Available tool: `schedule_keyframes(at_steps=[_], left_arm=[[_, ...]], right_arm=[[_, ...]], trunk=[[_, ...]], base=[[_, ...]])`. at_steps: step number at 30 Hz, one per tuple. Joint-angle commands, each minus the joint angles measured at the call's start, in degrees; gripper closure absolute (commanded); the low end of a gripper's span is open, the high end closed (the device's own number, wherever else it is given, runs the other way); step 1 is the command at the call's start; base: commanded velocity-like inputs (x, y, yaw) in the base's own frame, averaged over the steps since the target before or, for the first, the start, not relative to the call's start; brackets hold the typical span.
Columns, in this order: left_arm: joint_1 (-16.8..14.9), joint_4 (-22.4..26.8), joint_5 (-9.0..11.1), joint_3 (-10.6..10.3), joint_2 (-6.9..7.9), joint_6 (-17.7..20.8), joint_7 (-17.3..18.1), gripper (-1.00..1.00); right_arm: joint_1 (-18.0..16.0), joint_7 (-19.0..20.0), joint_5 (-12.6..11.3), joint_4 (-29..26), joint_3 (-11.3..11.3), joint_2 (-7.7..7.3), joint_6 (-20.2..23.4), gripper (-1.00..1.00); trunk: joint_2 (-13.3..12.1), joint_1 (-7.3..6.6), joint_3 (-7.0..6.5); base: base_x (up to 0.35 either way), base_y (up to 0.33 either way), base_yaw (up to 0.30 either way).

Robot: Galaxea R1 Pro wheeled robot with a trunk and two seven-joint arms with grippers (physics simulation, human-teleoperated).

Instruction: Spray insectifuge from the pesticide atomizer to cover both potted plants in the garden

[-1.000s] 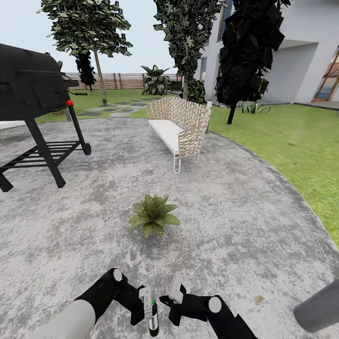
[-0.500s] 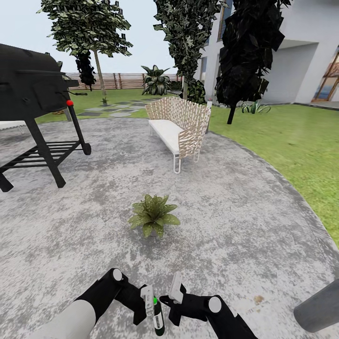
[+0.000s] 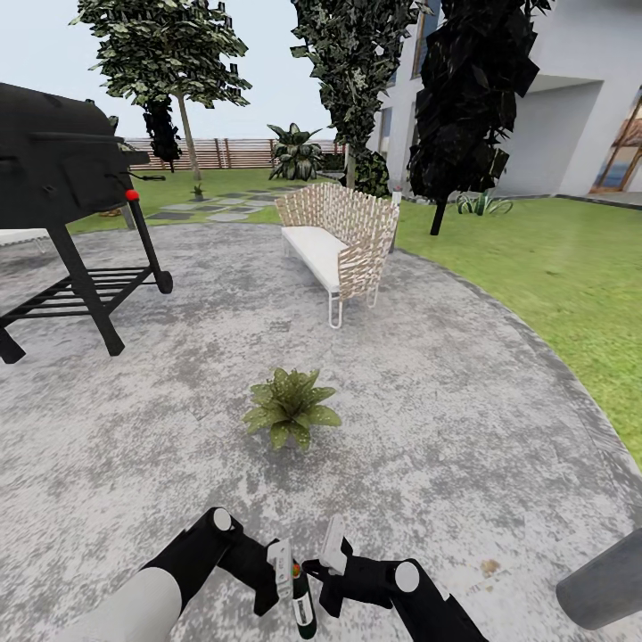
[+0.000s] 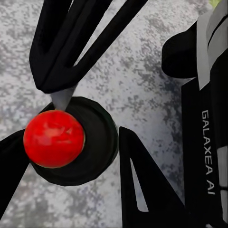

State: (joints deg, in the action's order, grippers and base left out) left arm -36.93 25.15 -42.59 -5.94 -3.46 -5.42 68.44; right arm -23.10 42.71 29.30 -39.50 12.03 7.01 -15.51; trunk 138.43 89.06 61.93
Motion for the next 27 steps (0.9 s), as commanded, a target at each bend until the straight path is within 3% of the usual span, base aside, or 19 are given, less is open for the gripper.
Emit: schedule_keyframes(at_steps=[1, 5, 7, 10, 12, 21, 26, 27], left_arm=[[0.0, 0.1, -0.4, 0.0, 0.01, -0.6, 0.1, 1.0], [0.0, -0.1, -0.3, -0.1, 0.06, -0.7, -0.1, 1.0], [0.1, -0.2, -0.9, -0.4, 1.14, -0.6, -0.4, 1.0], [0.2, -0.1, -1.1, -0.6, 5.41, -0.5, -0.4, 1.0], [0.2, -0.1, -1.1, -0.6, 7.32, -0.5, -0.2, 1.0], [0.2, -0.1, -1.0, -0.6, 14.38, -0.7, -0.1, 1.0], [0.3, -0.1, -1.0, -0.4, 16.73, -0.7, -0.1, 1.0], [0.3, -0.1, -1.0, -0.3, 16.99, -0.7, -0.1, 1.0]], right_arm=[[0.0, 0.0, 0.6, 0.0, -0.1, 0.02, -0.3, 1.0], [0.0, 0.0, 0.6, 0.0, -0.1, 0.02, -0.3, 1.0], [0.0, 0.0, 0.6, 0.0, -0.1, 0.02, -0.3, 1.0], [0.0, 0.0, 0.6, 0.0, -0.1, 0.02, -0.3, 1.0], [0.0, 0.0, 0.6, 0.0, -0.1, 0.02, -0.3, 1.0], [0.0, 0.0, 0.7, 0.0, -0.1, -0.45, -0.4, 1.0], [0.0, 0.0, 0.7, 0.0, -0.2, -0.54, -0.3, 1.0], [0.0, 0.0, 0.7, 0.0, -0.2, -0.68, -0.3, -1.0]], trunk=[[0.0, -0.01, 0.05], [0.0, -0.01, 0.05], [0.0, -0.01, 0.05], [0.0, -0.01, 0.05], [0.0, -0.01, 0.05], [0.0, -0.01, 0.05], [0.0, -0.01, 0.05], [0.0, -0.01, 0.05]], base=[[0.0, 0.0, 0.0], [0.0, 0.0, 0.0], [0.0, 0.0, 0.0], [0.0, 0.0, 0.0], [0.0, 0.0, 0.0], [0.0, 0.0, 0.0], [0.0, 0.0, 0.0], [0.0, 0.0, 0.0]])
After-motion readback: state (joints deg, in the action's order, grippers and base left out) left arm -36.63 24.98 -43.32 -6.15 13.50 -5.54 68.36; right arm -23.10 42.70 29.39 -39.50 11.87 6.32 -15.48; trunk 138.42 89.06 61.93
